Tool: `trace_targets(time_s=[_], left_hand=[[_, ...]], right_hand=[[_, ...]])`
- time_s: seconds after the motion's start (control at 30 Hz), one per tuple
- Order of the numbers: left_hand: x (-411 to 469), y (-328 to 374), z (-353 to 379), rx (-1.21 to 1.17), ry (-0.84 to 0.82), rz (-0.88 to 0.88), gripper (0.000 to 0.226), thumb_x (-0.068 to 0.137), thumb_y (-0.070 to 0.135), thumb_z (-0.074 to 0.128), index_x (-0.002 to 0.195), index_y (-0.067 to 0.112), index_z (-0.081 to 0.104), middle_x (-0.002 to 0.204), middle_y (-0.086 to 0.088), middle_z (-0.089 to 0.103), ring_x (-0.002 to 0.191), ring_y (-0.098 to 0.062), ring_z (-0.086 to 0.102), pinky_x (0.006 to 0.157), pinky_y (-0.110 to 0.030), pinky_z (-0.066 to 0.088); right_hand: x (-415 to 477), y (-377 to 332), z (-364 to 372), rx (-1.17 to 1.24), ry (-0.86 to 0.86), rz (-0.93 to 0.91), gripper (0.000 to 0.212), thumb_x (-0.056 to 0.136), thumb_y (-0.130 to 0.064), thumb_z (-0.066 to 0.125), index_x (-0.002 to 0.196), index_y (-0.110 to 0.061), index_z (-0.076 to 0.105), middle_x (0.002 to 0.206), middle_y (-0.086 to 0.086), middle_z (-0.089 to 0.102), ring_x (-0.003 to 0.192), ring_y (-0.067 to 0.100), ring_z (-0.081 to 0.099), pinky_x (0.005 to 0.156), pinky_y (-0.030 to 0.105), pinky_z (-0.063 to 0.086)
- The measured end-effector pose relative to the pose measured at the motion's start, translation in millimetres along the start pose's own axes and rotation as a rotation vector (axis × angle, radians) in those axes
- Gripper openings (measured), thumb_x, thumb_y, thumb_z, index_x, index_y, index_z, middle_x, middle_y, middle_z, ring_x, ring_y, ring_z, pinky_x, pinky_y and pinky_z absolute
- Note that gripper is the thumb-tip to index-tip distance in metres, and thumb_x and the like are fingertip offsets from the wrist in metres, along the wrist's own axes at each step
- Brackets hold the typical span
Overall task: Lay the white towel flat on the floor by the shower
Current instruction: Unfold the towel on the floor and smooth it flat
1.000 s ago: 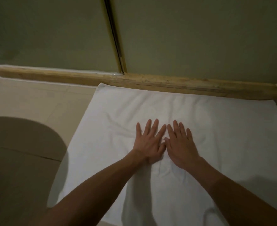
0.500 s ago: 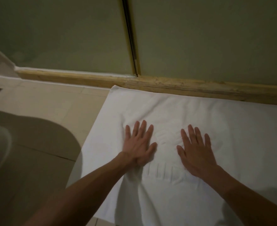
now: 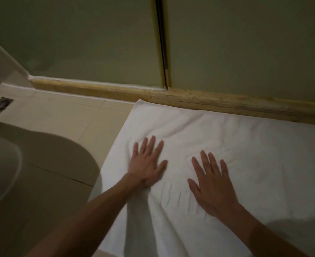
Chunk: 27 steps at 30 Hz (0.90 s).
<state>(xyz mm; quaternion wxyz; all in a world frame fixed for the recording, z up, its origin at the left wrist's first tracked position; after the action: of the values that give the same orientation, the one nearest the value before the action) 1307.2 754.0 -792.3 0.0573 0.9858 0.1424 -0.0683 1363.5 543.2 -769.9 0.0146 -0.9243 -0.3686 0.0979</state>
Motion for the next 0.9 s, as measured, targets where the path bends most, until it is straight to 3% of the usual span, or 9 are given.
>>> trace_targets(time_s=[0.07, 0.2, 0.33, 0.43, 0.57, 0.9], left_hand=[[-7, -36, -1, 0.018, 0.012, -0.067, 0.068, 0.087, 0.069, 0.001, 0.145, 0.041, -0.020, 0.157, 0.003, -0.021, 0.143, -0.018, -0.024, 0.117, -0.046, -0.013], [-19, -76, -3, 0.002, -0.015, -0.119, 0.067, 0.088, 0.068, -0.001, 0.146, 0.040, -0.019, 0.158, 0.003, -0.022, 0.142, -0.016, -0.027, 0.115, -0.044, -0.015], [-15, -67, -6, -0.052, -0.011, -0.146, 0.072, 0.088, 0.067, 0.001, 0.151, 0.035, -0.012, 0.158, 0.001, -0.021, 0.143, -0.018, -0.026, 0.115, -0.047, -0.016], [-13, -39, -8, -0.120, 0.013, -0.052, 0.073, 0.087, 0.072, 0.000, 0.150, 0.037, -0.013, 0.157, 0.001, -0.023, 0.143, -0.019, -0.027, 0.113, -0.044, -0.020], [-15, -8, 0, -0.062, -0.001, 0.031, 0.070, 0.089, 0.071, 0.002, 0.150, 0.038, -0.012, 0.157, 0.001, -0.023, 0.143, -0.019, -0.027, 0.112, -0.048, -0.020], [-25, -40, 1, -0.041, -0.017, -0.135, 0.070, 0.089, 0.067, 0.005, 0.151, 0.035, -0.009, 0.161, -0.001, -0.016, 0.145, -0.021, -0.021, 0.114, -0.052, -0.015]], right_hand=[[0, 1, 2, 0.010, -0.013, 0.009, 0.079, 0.088, -0.060, -0.003, 0.151, -0.021, 0.023, 0.160, 0.010, 0.011, 0.147, 0.031, 0.007, 0.117, 0.054, 0.010], [1, 3, 5, -0.007, 0.007, 0.013, 0.083, 0.088, -0.060, -0.012, 0.150, -0.021, 0.025, 0.159, 0.011, 0.014, 0.147, 0.031, 0.011, 0.117, 0.054, 0.013], [1, 2, 4, -0.021, 0.006, 0.022, 0.083, 0.088, -0.059, -0.011, 0.149, -0.020, 0.030, 0.158, 0.011, 0.020, 0.145, 0.032, 0.017, 0.116, 0.054, 0.017], [1, 1, 1, -0.018, 0.004, 0.022, 0.083, 0.089, -0.058, -0.010, 0.148, -0.018, 0.033, 0.157, 0.013, 0.023, 0.145, 0.033, 0.020, 0.115, 0.055, 0.018], [1, 0, 0, -0.035, -0.008, 0.016, 0.077, 0.088, -0.058, 0.000, 0.151, -0.020, 0.022, 0.160, 0.011, 0.012, 0.147, 0.031, 0.010, 0.116, 0.054, 0.011], [0, 3, 7, -0.011, -0.010, 0.022, 0.074, 0.088, -0.057, 0.007, 0.151, -0.021, 0.021, 0.160, 0.010, 0.010, 0.147, 0.029, 0.007, 0.117, 0.054, 0.008]])
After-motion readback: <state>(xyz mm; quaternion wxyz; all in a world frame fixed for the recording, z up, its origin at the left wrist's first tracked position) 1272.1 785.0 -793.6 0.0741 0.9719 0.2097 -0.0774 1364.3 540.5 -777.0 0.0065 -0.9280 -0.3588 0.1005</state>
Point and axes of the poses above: each hand's wrist, its own x-axis towards the middle knuckle, its own z-axis out of the palm, y = z × x, the point moved 5 cm from there along x, towards the middle knuckle
